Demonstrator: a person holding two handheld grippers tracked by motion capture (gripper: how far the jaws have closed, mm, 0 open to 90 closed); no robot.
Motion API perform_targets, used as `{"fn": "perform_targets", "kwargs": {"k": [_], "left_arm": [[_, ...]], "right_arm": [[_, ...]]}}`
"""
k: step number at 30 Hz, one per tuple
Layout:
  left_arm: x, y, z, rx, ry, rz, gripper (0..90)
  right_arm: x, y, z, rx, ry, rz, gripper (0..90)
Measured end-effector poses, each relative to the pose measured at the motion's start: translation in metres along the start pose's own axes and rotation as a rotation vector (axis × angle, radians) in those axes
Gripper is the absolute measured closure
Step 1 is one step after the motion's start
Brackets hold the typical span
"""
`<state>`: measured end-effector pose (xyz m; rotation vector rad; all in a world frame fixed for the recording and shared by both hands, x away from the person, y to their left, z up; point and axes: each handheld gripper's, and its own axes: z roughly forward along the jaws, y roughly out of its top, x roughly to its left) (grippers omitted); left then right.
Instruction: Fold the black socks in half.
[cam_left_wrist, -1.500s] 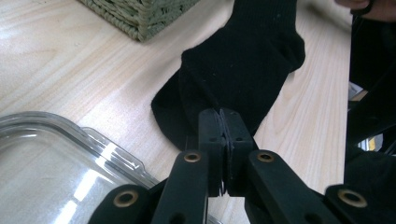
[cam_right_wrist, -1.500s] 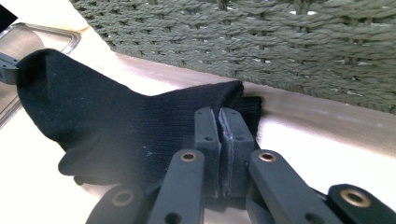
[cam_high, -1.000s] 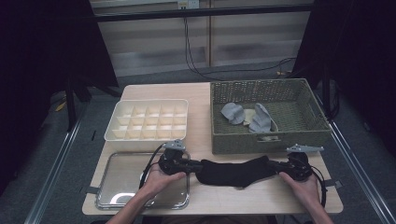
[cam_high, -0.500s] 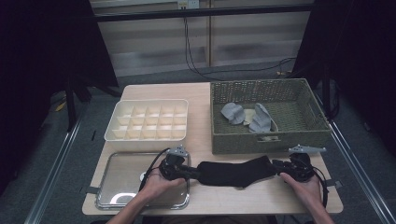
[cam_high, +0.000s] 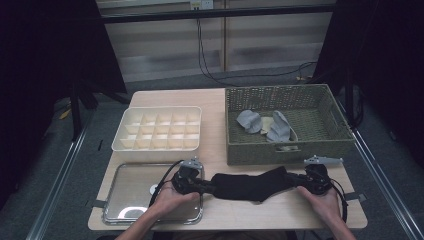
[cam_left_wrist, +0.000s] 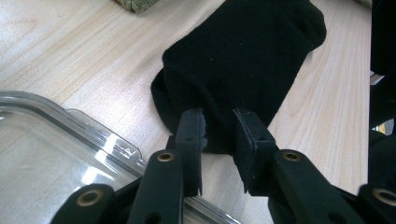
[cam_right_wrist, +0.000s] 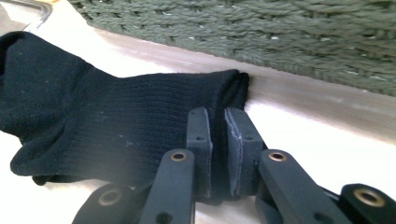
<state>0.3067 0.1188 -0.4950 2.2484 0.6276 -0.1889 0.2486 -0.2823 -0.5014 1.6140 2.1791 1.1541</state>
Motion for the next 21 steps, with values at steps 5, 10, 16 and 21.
{"fn": "perform_targets", "kwargs": {"k": [5,10,16,21], "left_arm": [[0.001,0.002,-0.002,-0.019,-0.013,-0.003,69.4],[0.0,0.003,-0.003,-0.022,-0.005,0.0,67.0],[-0.001,0.003,-0.001,-0.007,0.011,0.016,69.1],[-0.001,0.002,0.001,-0.011,0.015,0.013,69.6]], "right_arm": [[-0.003,0.001,-0.004,-0.034,0.038,0.025,82.4],[-0.003,0.002,-0.008,-0.054,0.063,0.036,82.5],[0.003,0.004,-0.013,-0.099,0.064,0.012,82.4],[0.005,0.005,-0.015,-0.117,0.059,-0.002,82.5]]}}
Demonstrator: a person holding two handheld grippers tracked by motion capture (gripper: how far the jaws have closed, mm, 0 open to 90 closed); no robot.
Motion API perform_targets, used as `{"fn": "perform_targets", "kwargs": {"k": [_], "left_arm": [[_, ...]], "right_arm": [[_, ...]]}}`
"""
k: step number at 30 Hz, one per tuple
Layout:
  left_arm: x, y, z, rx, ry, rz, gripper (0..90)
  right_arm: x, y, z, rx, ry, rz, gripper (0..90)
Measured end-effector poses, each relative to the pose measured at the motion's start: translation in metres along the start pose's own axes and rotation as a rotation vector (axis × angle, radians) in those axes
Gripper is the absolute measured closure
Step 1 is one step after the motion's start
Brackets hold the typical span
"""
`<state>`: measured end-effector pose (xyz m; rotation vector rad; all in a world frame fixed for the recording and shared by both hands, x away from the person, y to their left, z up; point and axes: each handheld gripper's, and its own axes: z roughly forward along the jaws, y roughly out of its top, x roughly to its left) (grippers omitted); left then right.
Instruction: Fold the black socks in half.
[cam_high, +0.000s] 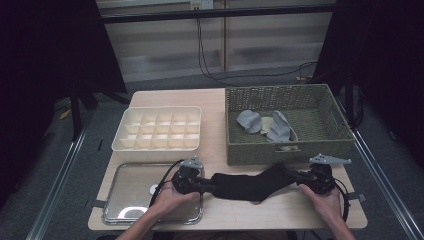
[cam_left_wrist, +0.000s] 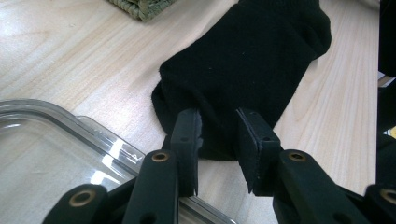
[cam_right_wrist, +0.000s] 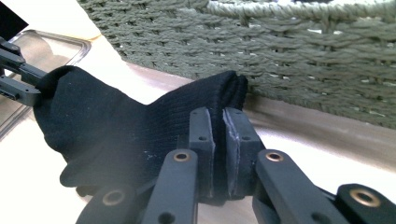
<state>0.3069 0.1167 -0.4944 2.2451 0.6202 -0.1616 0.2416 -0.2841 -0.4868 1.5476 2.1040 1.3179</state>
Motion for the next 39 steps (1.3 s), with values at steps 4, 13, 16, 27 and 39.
{"fn": "perform_targets", "kwargs": {"k": [4,13,16,27,39], "left_arm": [[-0.001,0.0,0.002,-0.006,0.006,0.004,70.3],[0.001,0.0,0.003,-0.005,0.012,0.006,70.7],[0.001,0.001,0.004,-0.006,0.016,0.013,70.6],[0.0,0.002,0.006,-0.007,0.031,0.018,70.8],[-0.001,0.003,0.009,-0.01,0.017,0.026,73.5]], "right_arm": [[0.004,0.002,-0.003,-0.029,0.011,-0.007,82.5],[0.014,0.008,-0.004,-0.055,0.041,-0.025,82.6],[0.023,0.012,-0.002,-0.065,0.072,-0.034,82.6],[0.043,0.024,0.008,-0.056,0.145,-0.058,82.6],[0.062,0.041,0.021,-0.052,0.191,-0.084,82.5]]}}
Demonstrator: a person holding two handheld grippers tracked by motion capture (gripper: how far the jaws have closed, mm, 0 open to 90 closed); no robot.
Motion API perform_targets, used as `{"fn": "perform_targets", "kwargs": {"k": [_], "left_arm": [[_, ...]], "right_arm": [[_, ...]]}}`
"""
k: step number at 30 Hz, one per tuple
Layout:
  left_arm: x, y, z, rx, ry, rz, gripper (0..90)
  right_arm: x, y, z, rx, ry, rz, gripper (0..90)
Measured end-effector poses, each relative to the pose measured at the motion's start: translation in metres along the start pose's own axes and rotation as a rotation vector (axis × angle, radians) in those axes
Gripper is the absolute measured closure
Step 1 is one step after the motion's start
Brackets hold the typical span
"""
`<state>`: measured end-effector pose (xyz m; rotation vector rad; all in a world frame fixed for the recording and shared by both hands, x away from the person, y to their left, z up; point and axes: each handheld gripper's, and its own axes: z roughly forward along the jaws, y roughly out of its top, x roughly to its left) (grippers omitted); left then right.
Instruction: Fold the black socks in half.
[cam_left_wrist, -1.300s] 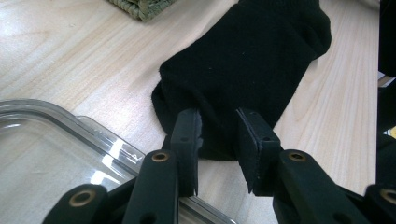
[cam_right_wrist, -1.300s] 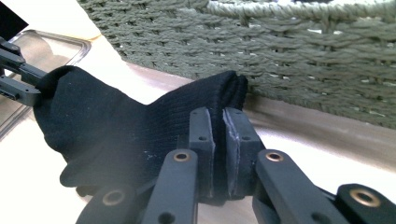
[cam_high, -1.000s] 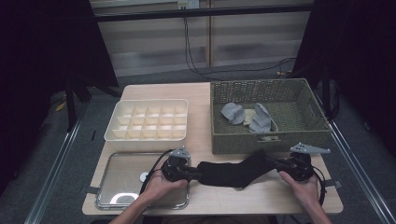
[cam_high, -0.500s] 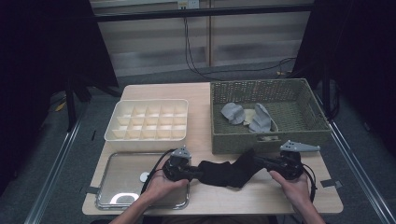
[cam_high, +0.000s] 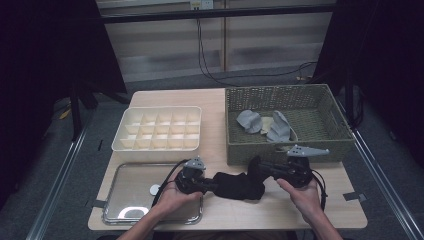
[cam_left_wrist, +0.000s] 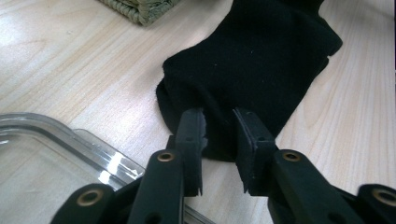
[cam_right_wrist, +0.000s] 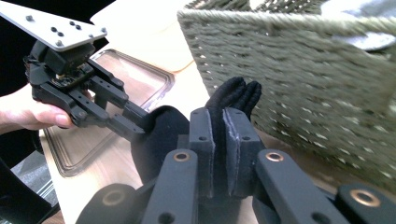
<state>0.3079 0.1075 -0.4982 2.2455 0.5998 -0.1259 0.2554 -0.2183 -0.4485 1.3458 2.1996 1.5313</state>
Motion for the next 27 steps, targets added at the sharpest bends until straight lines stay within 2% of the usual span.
{"fn": "perform_targets", "kwargs": {"k": [3,4,11,19,22,24,27], "left_arm": [[-0.002,0.001,0.001,0.007,0.016,0.009,73.8],[-0.002,0.001,0.001,0.006,0.001,0.009,73.8],[-0.004,0.001,0.003,0.007,-0.015,0.005,74.4],[-0.007,0.002,0.006,0.013,-0.027,0.01,74.3],[-0.008,0.003,0.007,0.015,-0.022,0.006,74.3],[-0.008,0.003,0.008,0.002,-0.039,0.003,74.2],[-0.009,0.004,0.008,0.018,-0.043,0.0,73.4]], "right_arm": [[0.005,0.004,0.005,0.001,0.016,-0.006,82.5],[0.007,0.006,0.007,0.002,0.022,-0.013,82.4],[0.017,0.01,0.024,0.026,0.055,-0.026,82.3],[0.026,0.017,0.031,0.025,0.079,-0.036,82.2],[0.03,0.017,0.037,0.035,0.09,-0.038,82.1],[0.032,0.015,0.044,0.043,0.102,-0.04,82.0],[0.035,0.01,0.054,0.071,0.107,-0.046,81.9]]}}
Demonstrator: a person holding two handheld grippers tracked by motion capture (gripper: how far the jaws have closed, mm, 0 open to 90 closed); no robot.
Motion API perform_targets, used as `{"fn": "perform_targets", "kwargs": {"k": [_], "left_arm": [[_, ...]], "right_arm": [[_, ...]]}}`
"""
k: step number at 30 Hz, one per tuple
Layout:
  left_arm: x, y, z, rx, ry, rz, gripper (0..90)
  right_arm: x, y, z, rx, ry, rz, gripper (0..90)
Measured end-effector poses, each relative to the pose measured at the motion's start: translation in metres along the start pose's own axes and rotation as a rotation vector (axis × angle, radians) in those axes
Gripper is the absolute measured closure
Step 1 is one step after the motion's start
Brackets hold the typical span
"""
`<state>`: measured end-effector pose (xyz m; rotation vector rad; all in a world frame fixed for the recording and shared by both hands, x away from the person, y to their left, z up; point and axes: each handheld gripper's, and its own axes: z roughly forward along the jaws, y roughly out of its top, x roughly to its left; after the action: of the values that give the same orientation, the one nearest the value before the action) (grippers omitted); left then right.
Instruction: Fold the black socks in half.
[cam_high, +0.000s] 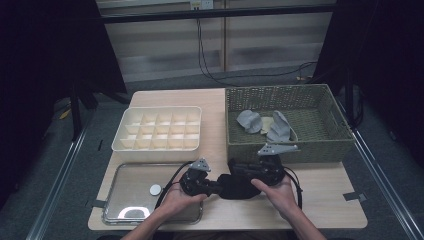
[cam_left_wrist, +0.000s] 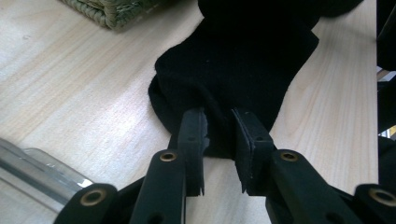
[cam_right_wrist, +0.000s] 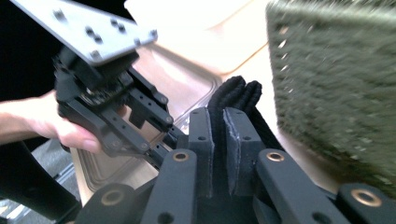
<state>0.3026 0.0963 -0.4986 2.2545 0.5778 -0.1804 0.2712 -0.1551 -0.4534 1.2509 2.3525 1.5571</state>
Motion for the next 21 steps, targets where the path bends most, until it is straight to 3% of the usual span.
{"fn": "perform_targets", "kwargs": {"k": [4,12,16,21], "left_arm": [[-0.004,0.0,-0.001,0.011,-0.01,-0.001,69.7],[-0.004,-0.003,-0.006,0.011,-0.016,-0.009,65.4],[-0.004,-0.003,-0.01,-0.012,-0.032,-0.007,69.7],[-0.003,-0.004,-0.011,0.016,-0.016,-0.01,69.8]], "right_arm": [[-0.001,-0.011,0.017,0.063,-0.007,0.003,81.6],[0.001,-0.026,0.034,0.132,-0.02,-0.011,80.4],[0.001,-0.026,0.036,0.132,-0.018,-0.008,79.5],[0.005,-0.026,0.035,0.119,0.022,-0.001,71.2]]}}
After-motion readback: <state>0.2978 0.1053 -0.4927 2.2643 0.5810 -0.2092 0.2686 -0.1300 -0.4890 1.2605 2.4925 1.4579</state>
